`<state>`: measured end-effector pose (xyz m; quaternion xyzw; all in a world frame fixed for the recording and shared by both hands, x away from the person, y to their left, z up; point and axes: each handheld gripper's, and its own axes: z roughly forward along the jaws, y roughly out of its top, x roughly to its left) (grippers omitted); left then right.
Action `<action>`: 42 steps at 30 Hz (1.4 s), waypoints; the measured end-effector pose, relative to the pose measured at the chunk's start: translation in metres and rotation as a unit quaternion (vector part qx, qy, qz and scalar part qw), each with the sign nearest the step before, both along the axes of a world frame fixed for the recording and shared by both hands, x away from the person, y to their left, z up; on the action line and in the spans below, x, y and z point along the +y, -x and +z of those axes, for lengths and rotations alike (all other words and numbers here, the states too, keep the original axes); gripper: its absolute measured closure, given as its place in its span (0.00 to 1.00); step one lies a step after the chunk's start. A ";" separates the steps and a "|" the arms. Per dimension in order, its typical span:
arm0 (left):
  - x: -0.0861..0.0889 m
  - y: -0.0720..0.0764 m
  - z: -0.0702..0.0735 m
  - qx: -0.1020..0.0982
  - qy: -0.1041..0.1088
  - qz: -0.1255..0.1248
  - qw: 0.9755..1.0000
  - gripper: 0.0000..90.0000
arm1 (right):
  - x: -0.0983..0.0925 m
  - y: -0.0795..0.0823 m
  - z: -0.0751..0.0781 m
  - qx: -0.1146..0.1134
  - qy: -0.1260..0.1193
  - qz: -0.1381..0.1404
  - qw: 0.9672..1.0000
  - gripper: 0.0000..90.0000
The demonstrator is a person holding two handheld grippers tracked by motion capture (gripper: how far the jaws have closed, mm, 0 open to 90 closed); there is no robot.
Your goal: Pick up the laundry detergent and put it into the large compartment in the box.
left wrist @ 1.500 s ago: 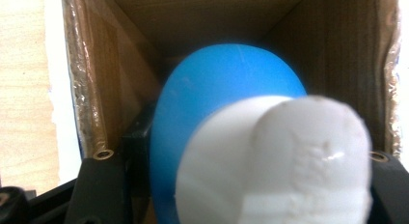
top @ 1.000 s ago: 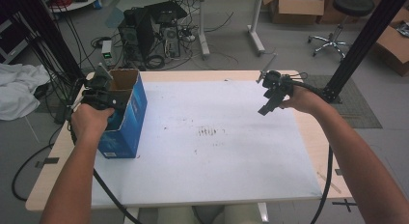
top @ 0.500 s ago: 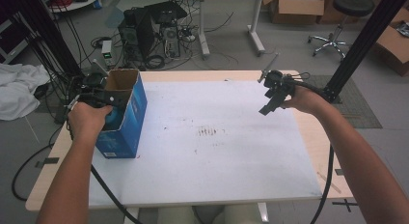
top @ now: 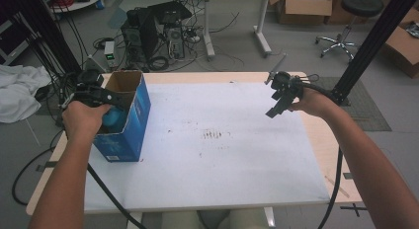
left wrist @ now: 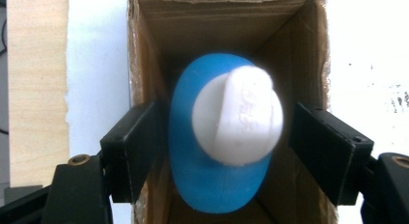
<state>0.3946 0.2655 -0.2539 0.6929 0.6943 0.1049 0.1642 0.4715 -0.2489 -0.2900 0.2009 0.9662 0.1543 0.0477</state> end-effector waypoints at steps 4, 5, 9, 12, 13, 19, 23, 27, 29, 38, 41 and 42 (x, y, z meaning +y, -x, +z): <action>-0.002 0.001 0.012 -0.008 -0.003 -0.001 1.000 0.30 | 0.000 0.001 0.001 0.000 -0.001 0.000 1.000 0.19; -0.003 0.001 0.015 -0.010 -0.004 -0.002 1.000 0.30 | 0.000 0.001 0.002 0.000 -0.001 0.000 1.000 0.19; -0.009 0.002 0.027 -0.018 -0.009 -0.015 1.000 0.30 | 0.000 0.002 0.002 0.000 -0.001 -0.002 1.000 0.19; -0.016 0.002 0.034 -0.022 -0.011 -0.028 0.999 0.30 | 0.000 0.003 0.002 -0.001 -0.001 0.000 1.000 0.19; -0.018 0.003 0.036 -0.021 -0.013 -0.031 0.999 0.30 | 0.001 0.003 0.003 -0.001 0.000 -0.001 1.000 0.19; -0.034 0.003 0.048 -0.022 -0.015 -0.051 0.998 0.29 | 0.002 0.005 0.006 -0.004 0.000 0.001 1.000 0.19; -0.043 0.003 0.054 -0.024 -0.006 -0.063 0.998 0.28 | 0.003 0.006 0.007 -0.004 0.001 0.000 1.000 0.19; -0.057 0.005 0.059 -0.034 -0.006 -0.083 0.996 0.28 | 0.003 0.007 0.007 -0.005 0.002 0.000 1.000 0.19; -0.064 0.005 0.061 -0.038 -0.006 -0.092 0.995 0.29 | 0.004 0.008 0.007 -0.005 0.001 0.001 1.000 0.19; -0.091 0.004 0.063 -0.040 -0.006 -0.132 0.990 0.26 | 0.006 0.010 0.007 -0.004 0.001 0.003 1.000 0.19; -0.100 0.003 0.063 -0.041 -0.006 -0.147 0.988 0.25 | 0.006 0.010 0.007 -0.004 0.001 0.003 1.000 0.19; -0.102 0.003 0.063 -0.041 -0.005 -0.150 0.988 0.25 | 0.006 0.010 0.007 -0.004 0.000 0.002 1.000 0.19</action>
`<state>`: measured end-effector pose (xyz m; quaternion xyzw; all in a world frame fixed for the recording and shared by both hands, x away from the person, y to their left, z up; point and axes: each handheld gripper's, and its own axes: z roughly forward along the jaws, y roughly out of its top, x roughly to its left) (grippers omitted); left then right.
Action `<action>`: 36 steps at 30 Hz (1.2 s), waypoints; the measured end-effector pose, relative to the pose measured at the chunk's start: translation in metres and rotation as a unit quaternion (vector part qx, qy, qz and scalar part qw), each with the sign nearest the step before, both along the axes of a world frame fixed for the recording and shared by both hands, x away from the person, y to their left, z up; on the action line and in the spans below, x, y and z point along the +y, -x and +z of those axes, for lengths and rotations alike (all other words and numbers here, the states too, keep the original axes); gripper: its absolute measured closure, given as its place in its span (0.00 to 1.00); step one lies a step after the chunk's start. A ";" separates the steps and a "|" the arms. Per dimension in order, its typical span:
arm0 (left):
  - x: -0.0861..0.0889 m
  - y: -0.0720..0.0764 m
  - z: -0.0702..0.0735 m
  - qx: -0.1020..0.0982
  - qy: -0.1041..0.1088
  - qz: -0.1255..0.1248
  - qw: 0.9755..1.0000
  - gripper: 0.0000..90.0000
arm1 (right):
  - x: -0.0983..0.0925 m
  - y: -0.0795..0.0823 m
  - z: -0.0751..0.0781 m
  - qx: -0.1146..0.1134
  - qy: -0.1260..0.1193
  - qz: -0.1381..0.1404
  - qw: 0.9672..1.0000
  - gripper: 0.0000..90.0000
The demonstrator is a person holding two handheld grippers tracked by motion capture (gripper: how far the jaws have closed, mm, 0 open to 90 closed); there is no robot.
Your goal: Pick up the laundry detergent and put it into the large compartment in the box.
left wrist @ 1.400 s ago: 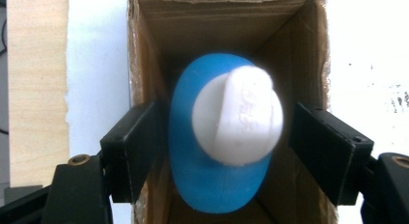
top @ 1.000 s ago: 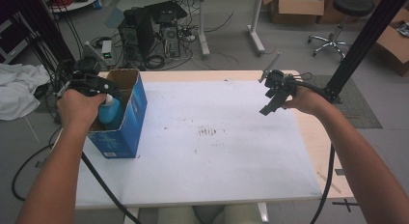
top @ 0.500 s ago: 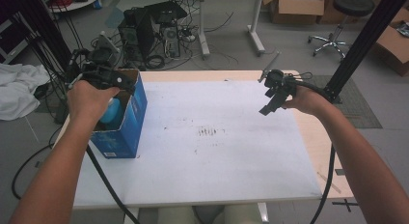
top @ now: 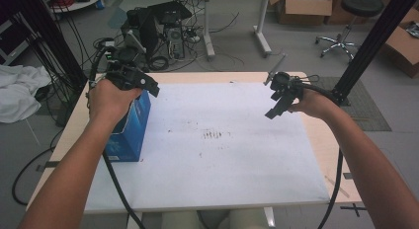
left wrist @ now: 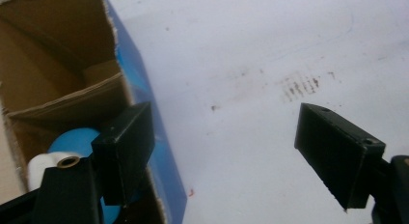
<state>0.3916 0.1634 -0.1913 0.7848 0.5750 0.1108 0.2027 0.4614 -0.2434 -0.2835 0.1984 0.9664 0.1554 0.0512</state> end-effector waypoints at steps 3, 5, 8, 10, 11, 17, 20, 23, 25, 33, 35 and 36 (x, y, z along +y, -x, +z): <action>-0.007 0.000 0.000 0.003 -0.005 -0.014 1.000 0.23 | 0.000 0.000 0.000 0.000 0.001 0.001 1.000 0.19; -0.014 0.000 0.000 0.006 -0.014 -0.024 1.000 0.23 | 0.000 0.000 0.000 -0.001 0.001 0.001 1.000 0.19; -0.021 0.000 -0.001 0.006 -0.016 -0.036 0.999 0.22 | 0.000 0.001 -0.001 0.000 0.000 0.001 1.000 0.19; -0.026 -0.001 -0.002 0.006 -0.018 -0.044 0.999 0.22 | 0.000 0.001 -0.001 0.000 0.000 0.000 1.000 0.19; -0.029 -0.001 -0.003 0.004 -0.019 -0.049 0.999 0.21 | -0.001 0.001 -0.001 0.001 -0.001 0.001 1.000 0.19; -0.038 -0.001 -0.005 -0.005 -0.019 -0.061 0.998 0.21 | -0.003 0.003 0.000 0.000 -0.001 -0.001 1.000 0.19; -0.044 -0.002 -0.007 -0.007 -0.019 -0.065 0.998 0.21 | -0.003 0.003 0.000 -0.001 -0.002 -0.001 1.000 0.19; -0.051 -0.004 -0.010 -0.009 -0.016 -0.070 0.997 0.21 | -0.003 0.003 0.000 -0.001 0.000 -0.001 1.000 0.19; -0.055 -0.005 -0.011 -0.010 -0.013 -0.072 0.997 0.21 | -0.003 0.003 0.000 -0.001 0.001 -0.001 1.000 0.19; -0.076 -0.008 -0.017 -0.006 -0.005 -0.093 0.996 0.21 | -0.003 0.004 -0.002 0.000 -0.002 -0.003 1.000 0.19; -0.080 -0.009 -0.020 -0.003 -0.004 -0.099 0.995 0.21 | -0.002 0.005 -0.003 0.000 -0.003 -0.003 1.000 0.19; -0.082 -0.009 -0.022 -0.002 -0.003 -0.100 0.995 0.21 | -0.002 0.005 -0.003 0.001 -0.003 -0.004 1.000 0.19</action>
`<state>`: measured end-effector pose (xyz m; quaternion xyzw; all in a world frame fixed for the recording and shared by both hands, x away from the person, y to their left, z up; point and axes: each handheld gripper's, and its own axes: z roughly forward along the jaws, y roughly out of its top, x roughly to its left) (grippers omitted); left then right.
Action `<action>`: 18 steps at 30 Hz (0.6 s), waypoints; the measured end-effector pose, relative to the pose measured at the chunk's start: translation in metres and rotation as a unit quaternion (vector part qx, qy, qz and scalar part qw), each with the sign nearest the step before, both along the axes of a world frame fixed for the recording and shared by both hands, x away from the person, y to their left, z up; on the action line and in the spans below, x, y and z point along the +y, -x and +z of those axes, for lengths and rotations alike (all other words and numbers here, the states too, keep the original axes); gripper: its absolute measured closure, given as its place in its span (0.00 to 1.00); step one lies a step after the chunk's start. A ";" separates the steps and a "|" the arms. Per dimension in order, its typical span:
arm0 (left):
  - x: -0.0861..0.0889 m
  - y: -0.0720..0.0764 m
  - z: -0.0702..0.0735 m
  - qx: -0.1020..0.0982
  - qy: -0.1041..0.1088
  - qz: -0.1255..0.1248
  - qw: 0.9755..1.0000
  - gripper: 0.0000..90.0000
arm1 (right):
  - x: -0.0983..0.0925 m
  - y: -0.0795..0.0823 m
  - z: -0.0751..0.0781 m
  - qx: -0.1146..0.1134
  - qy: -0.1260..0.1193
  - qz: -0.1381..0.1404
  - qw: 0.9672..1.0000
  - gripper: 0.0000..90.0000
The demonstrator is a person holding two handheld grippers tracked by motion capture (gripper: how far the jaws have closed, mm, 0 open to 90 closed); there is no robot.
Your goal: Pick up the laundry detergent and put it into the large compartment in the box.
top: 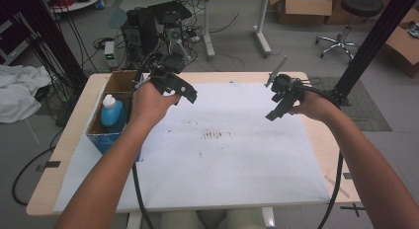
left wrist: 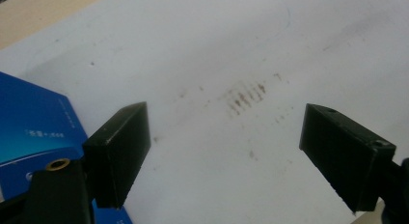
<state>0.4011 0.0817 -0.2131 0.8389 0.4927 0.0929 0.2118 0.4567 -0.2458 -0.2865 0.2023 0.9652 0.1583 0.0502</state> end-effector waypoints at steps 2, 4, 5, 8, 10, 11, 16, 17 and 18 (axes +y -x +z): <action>-0.002 -0.001 -0.003 0.001 0.001 -0.002 1.000 0.21 | 0.000 0.000 -0.001 0.000 0.000 0.000 1.000 0.19; -0.004 -0.001 -0.007 0.005 0.002 -0.005 1.000 0.21 | 0.001 -0.001 -0.001 0.001 0.001 0.000 1.000 0.19; -0.005 -0.002 -0.009 0.006 0.000 -0.006 1.000 0.21 | 0.001 -0.001 -0.002 0.001 0.001 0.001 1.000 0.19; -0.009 -0.003 -0.013 0.008 -0.001 -0.009 1.000 0.21 | 0.003 -0.002 -0.003 0.002 0.000 0.001 1.000 0.19; -0.011 -0.004 -0.015 0.011 0.001 -0.012 1.000 0.21 | 0.003 -0.002 -0.004 0.002 0.000 0.002 1.000 0.19; -0.012 -0.004 -0.016 0.010 0.003 -0.013 1.000 0.21 | 0.003 -0.003 -0.004 0.001 0.000 0.003 1.000 0.19; -0.018 -0.005 -0.023 0.017 0.005 -0.022 1.000 0.21 | 0.002 -0.002 -0.004 0.001 0.000 0.001 1.000 0.19; -0.019 -0.005 -0.023 0.017 0.007 -0.023 1.000 0.21 | 0.002 -0.002 -0.004 -0.001 0.000 0.001 1.000 0.19; -0.020 -0.005 -0.024 0.016 0.008 -0.023 1.000 0.21 | 0.001 -0.002 -0.003 -0.001 0.000 0.002 1.000 0.19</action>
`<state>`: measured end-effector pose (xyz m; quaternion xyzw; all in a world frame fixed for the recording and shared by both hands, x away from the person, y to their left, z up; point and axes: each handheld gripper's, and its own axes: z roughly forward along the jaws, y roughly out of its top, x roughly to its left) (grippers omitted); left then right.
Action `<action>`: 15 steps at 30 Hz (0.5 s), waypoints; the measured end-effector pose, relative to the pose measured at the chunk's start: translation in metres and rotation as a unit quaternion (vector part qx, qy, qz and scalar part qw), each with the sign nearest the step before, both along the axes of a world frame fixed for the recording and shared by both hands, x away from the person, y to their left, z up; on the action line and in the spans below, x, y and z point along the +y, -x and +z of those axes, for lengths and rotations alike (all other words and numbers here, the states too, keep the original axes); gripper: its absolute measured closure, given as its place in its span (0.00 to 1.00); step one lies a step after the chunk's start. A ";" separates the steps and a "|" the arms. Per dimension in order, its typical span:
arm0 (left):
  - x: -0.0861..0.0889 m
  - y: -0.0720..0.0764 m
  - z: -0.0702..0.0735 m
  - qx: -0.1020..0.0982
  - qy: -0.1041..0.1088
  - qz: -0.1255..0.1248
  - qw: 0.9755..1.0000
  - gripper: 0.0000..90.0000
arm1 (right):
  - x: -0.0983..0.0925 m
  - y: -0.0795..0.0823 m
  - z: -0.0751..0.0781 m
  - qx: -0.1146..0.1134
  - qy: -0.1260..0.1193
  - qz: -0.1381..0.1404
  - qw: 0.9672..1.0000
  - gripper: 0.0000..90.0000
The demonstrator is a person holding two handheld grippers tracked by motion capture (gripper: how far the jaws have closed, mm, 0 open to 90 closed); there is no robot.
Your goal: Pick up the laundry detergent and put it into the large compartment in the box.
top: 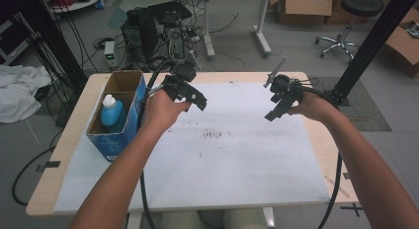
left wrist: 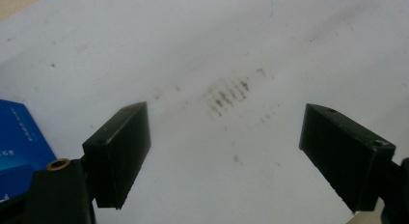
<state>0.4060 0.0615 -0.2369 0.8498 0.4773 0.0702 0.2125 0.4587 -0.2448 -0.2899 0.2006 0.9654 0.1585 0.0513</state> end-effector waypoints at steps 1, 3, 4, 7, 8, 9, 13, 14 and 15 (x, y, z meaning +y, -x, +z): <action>-0.001 0.000 0.000 -0.001 0.000 -0.002 1.000 0.21 | -0.001 0.000 0.000 0.000 -0.001 -0.002 1.000 0.19; -0.002 -0.001 -0.001 0.001 0.001 -0.002 1.000 0.21 | -0.002 0.000 0.001 0.000 -0.001 -0.003 1.000 0.19; -0.002 -0.002 -0.002 0.002 0.002 -0.003 1.000 0.21 | -0.002 0.000 0.001 0.000 -0.001 -0.003 1.000 0.19; -0.003 -0.003 -0.003 0.003 0.002 -0.004 1.000 0.22 | -0.003 0.000 0.000 0.001 -0.001 -0.004 1.000 0.19; -0.003 -0.003 -0.004 0.002 0.002 -0.004 1.000 0.22 | -0.003 0.000 0.000 0.001 -0.001 -0.004 1.000 0.19; -0.004 -0.003 -0.004 0.002 0.003 -0.004 1.000 0.22 | -0.003 0.000 0.000 0.001 -0.001 -0.004 1.000 0.19; -0.004 -0.003 -0.004 0.002 0.001 -0.005 1.000 0.22 | -0.003 0.000 -0.001 0.001 -0.001 -0.003 1.000 0.19; -0.004 -0.003 -0.004 0.002 0.001 -0.005 1.000 0.22 | -0.002 0.000 -0.001 0.001 -0.002 -0.002 1.000 0.19; -0.003 -0.002 -0.004 0.001 0.001 -0.004 1.000 0.22 | -0.002 0.000 -0.001 0.001 -0.002 -0.003 1.000 0.19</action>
